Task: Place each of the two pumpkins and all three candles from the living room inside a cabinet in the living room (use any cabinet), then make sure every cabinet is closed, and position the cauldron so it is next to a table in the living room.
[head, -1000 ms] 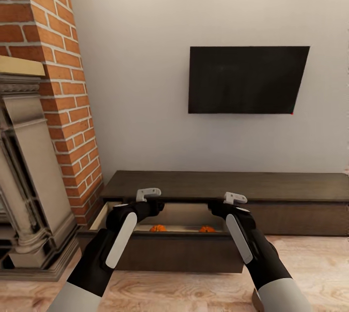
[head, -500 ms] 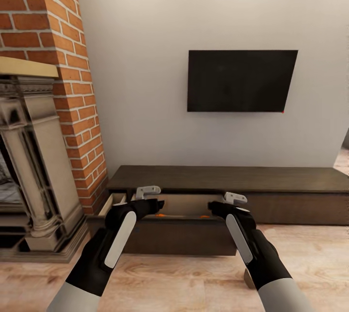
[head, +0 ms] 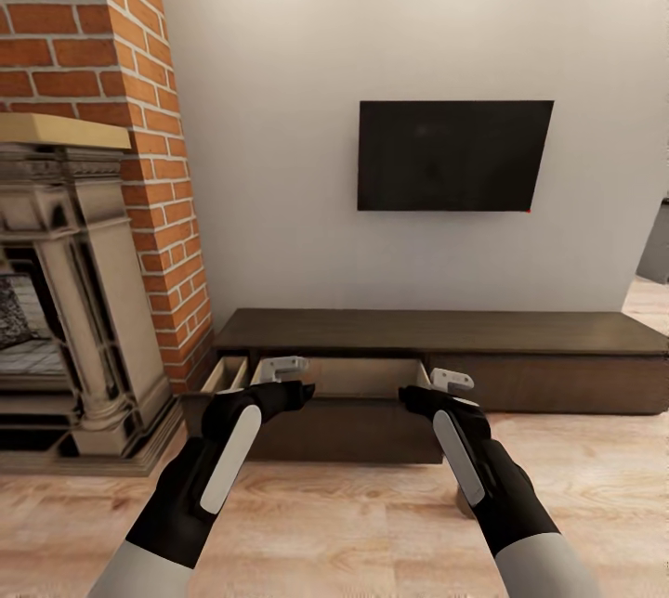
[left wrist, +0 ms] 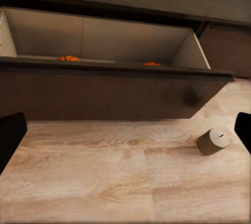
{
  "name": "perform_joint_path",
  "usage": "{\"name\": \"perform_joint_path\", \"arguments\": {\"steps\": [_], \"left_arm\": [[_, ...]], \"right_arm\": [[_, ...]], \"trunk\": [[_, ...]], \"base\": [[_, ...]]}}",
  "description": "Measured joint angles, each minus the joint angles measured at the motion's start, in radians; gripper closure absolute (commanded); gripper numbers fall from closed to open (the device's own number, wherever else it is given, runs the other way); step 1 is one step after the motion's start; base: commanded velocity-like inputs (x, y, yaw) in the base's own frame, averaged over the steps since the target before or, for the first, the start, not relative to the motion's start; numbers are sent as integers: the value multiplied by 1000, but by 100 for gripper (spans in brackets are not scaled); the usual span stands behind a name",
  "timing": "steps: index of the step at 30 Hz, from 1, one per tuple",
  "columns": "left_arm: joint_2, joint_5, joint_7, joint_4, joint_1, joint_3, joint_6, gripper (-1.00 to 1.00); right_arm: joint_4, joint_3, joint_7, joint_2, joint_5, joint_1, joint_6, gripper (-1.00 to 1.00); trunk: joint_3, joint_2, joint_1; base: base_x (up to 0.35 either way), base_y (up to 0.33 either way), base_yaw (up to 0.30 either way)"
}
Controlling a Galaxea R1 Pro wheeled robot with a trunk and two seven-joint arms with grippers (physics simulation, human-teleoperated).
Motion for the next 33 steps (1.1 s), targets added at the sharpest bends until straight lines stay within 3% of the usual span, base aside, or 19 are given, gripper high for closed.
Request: {"name": "perform_joint_path", "arguments": {"steps": [5, 14, 33], "left_arm": [[0, 0, 0, 0, 0, 0, 0, -100], [1, 0, 0, 0, 0, -25, 0, -100], [8, 0, -1, 0, 0, -33, -12, -100]], "right_arm": [[0, 0, 0, 0, 0, 0, 0, -100], [0, 0, 0, 0, -1, 0, 0, -100], [-26, 0, 9, 0, -1, 0, -2, -100]], "trunk": [[0, 0, 0], [-28, -63, 34], [-88, -196, 107]], "base": [[-59, 0, 0], [-4, 0, 0], [0, 0, 0]]}}
